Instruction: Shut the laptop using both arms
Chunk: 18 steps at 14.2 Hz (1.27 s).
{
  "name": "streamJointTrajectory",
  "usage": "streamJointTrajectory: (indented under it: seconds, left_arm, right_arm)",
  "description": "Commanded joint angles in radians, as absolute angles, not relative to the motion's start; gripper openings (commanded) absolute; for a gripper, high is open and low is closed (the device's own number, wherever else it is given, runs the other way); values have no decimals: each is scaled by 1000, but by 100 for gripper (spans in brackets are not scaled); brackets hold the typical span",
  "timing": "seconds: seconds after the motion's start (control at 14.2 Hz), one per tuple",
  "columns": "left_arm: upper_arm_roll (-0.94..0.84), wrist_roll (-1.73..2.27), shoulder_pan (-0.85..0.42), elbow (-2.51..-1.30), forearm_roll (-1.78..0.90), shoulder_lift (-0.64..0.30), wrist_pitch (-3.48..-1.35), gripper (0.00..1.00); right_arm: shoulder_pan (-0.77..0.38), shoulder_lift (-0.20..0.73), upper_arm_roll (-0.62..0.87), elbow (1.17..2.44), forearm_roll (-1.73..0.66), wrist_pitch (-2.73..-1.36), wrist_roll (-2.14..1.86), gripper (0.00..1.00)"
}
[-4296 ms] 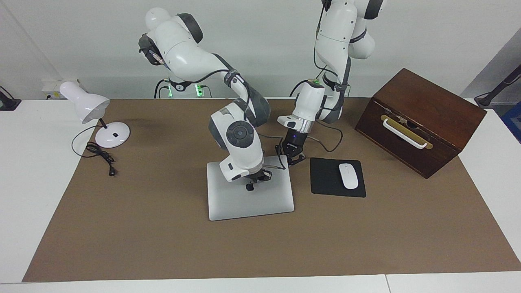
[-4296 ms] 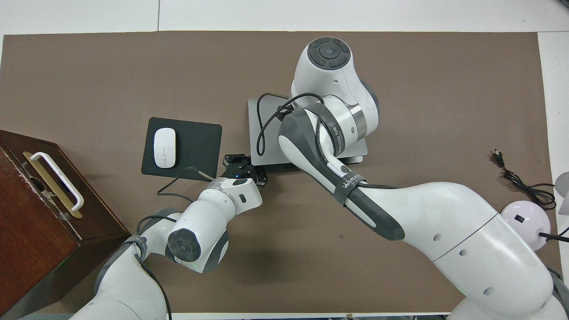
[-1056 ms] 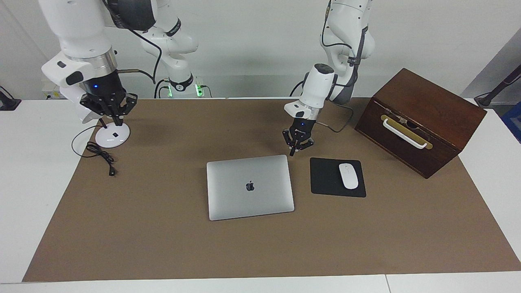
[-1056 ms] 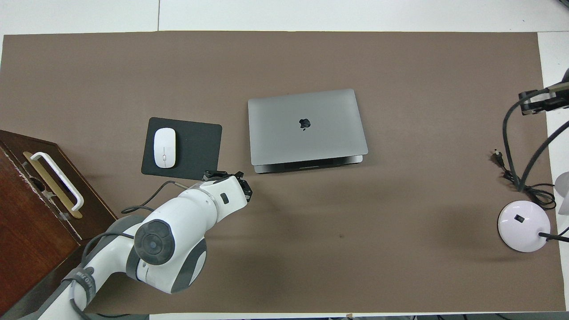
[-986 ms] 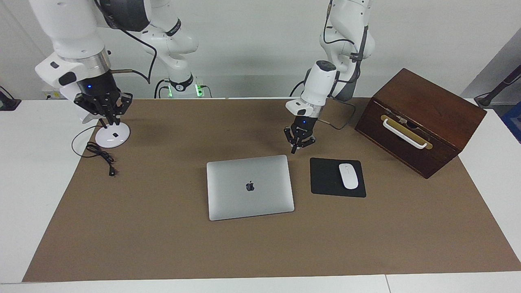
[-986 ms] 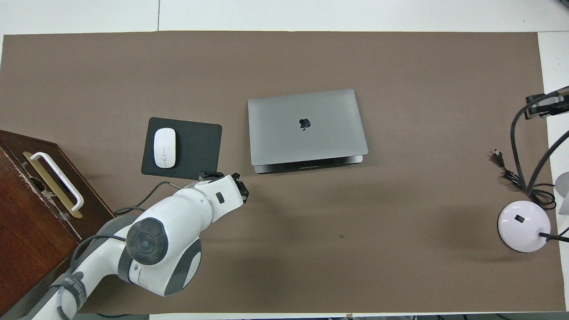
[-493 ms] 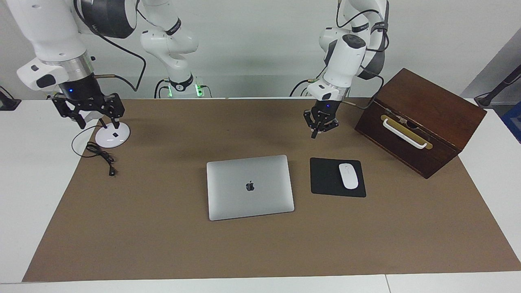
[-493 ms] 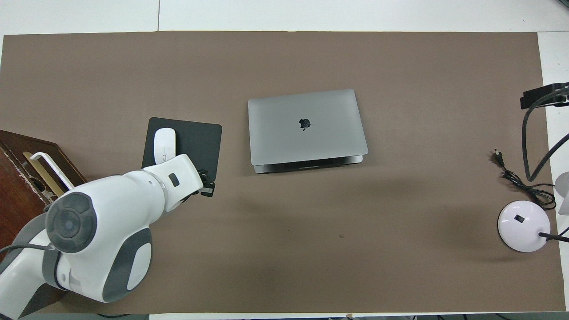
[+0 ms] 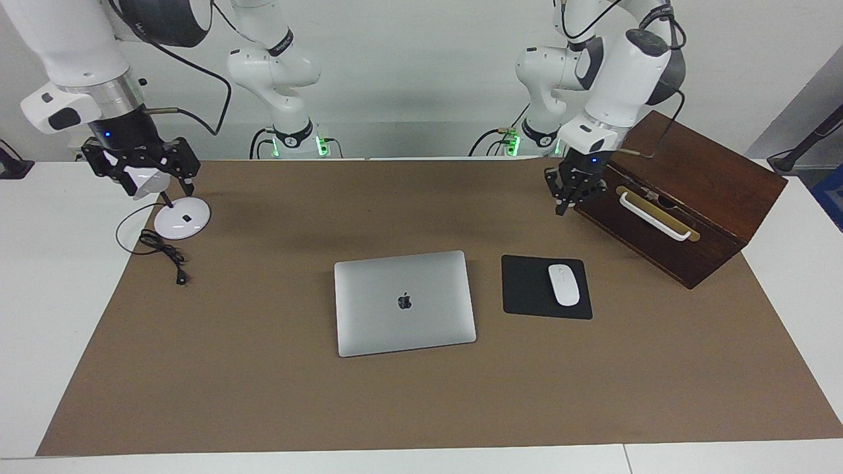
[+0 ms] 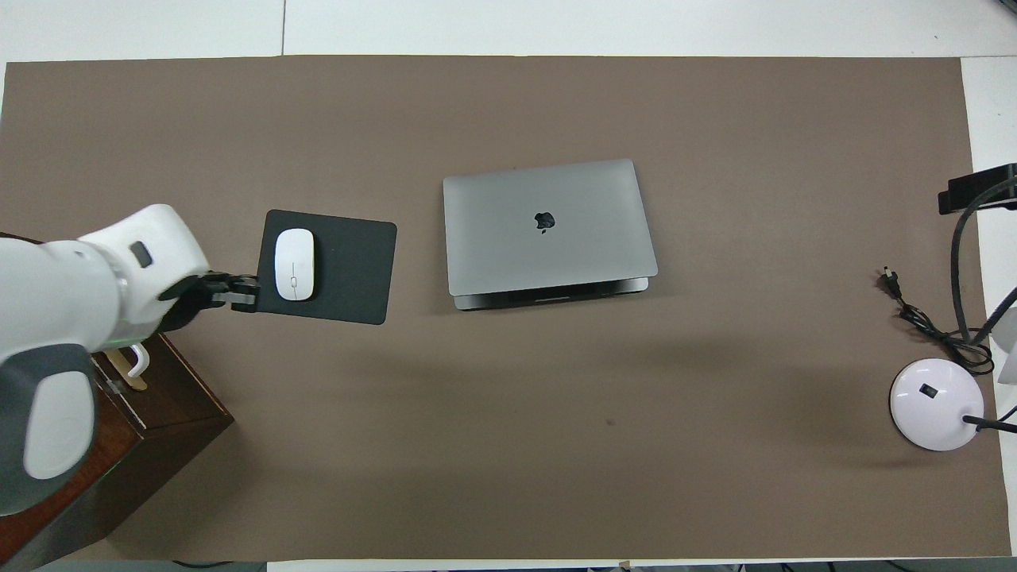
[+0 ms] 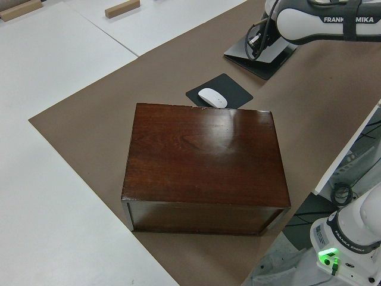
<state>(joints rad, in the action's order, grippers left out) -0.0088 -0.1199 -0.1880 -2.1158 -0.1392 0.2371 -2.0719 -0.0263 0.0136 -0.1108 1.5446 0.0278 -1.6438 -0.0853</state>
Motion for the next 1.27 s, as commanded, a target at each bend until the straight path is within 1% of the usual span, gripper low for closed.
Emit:
streamJointTrajectory:
  seconds: [0.0, 0.07, 0.14, 0.21, 0.28, 0.35, 0.49, 0.77, 0.99, 1.2]
  left_arm:
    - [-20, -156, -82, -1996, -137, 227, -1927, 0]
    - [-20, -170, -49, -1946, -132, 206, -1884, 0]
    - [-20, -170, -23, -1892, -115, 181, -1846, 12]
    - [-20, -170, -5, -1838, -101, 160, -1800, 66]
    - [-18, -169, 11, -1791, -91, 135, -1767, 94]
    - [-18, -169, 23, -1754, -78, 123, -1747, 100]
    - [-18, -169, 47, -1708, -74, 97, -1730, 100]
    - [-18, -131, 40, -1700, -66, 87, -1733, 100]
    - [-14, -59, -7, -1704, -26, 81, -1744, 100]
    - [40, -25, -57, -1695, -18, 78, -1741, 100]
  right_arm:
    - [-29, 11, -114, 1510, 6, -1596, -69, 100]
    - [-31, 23, -112, 1490, 6, -1583, -68, 100]
    - [-32, 23, -110, 1488, 8, -1583, -63, 100]
    - [-32, 25, -110, 1488, 8, -1583, -61, 100]
    - [-29, 26, -110, 1489, 8, -1582, -61, 100]
    - [-31, 29, -110, 1489, 8, -1582, -64, 100]
    - [-40, 32, -118, 1489, 9, -1582, -60, 100]
    - [-25, 38, -117, 1488, 9, -1583, -69, 100]
    - [-23, 35, -114, 1488, 9, -1580, -63, 100]
    - [-25, 34, -107, 1488, 8, -1582, -58, 100]
